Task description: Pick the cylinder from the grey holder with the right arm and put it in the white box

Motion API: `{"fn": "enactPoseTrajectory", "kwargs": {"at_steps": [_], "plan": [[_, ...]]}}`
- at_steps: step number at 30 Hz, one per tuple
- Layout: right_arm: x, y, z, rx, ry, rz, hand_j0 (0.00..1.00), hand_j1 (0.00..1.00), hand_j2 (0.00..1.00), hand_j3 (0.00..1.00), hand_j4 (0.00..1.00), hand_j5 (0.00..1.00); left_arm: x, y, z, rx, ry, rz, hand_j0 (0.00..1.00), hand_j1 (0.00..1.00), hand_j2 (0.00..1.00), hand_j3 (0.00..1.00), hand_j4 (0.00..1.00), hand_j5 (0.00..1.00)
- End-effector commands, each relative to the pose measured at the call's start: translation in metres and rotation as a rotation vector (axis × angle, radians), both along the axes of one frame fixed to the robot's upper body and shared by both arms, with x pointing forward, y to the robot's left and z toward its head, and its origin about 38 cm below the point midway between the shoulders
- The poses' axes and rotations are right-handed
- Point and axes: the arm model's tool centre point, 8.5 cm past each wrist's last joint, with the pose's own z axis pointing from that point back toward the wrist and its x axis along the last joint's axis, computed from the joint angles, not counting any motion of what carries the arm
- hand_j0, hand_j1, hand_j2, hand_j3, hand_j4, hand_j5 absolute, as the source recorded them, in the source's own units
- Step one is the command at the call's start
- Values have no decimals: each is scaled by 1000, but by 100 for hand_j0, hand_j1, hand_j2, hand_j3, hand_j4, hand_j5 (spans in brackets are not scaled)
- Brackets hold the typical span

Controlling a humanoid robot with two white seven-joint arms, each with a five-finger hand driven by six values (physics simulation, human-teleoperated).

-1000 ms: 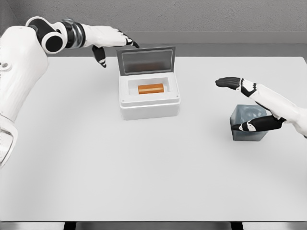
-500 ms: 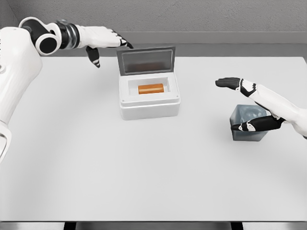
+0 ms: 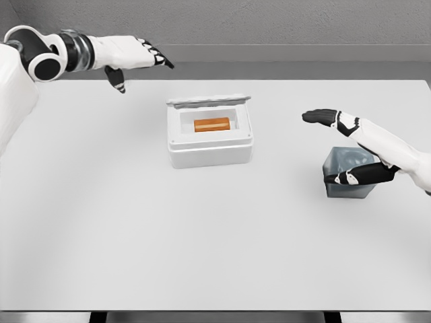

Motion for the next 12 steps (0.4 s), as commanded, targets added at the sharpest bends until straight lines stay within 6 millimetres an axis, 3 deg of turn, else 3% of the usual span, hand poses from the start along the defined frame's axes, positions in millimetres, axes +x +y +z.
{"fn": "enactPoseTrajectory", "kwargs": {"at_steps": [1, 3, 5, 12], "plan": [[0, 0, 1, 8, 3, 0, 100, 100, 100, 100, 100, 100, 3, 42, -16, -38, 69, 107, 100, 100, 100, 100, 100, 100], [0, 0, 1, 8, 3, 0, 100, 100, 100, 100, 100, 100, -1, 67, -40, -32, 132, 172, 100, 100, 100, 100, 100, 100], [0, 0, 1, 8, 3, 0, 100, 100, 100, 100, 100, 100, -8, 89, -51, -26, 155, 212, 100, 100, 100, 100, 100, 100], [0, 0, 0, 8, 5, 0, 100, 100, 100, 100, 100, 100, -11, 95, -55, -20, 160, 217, 100, 100, 100, 100, 100, 100]]}}
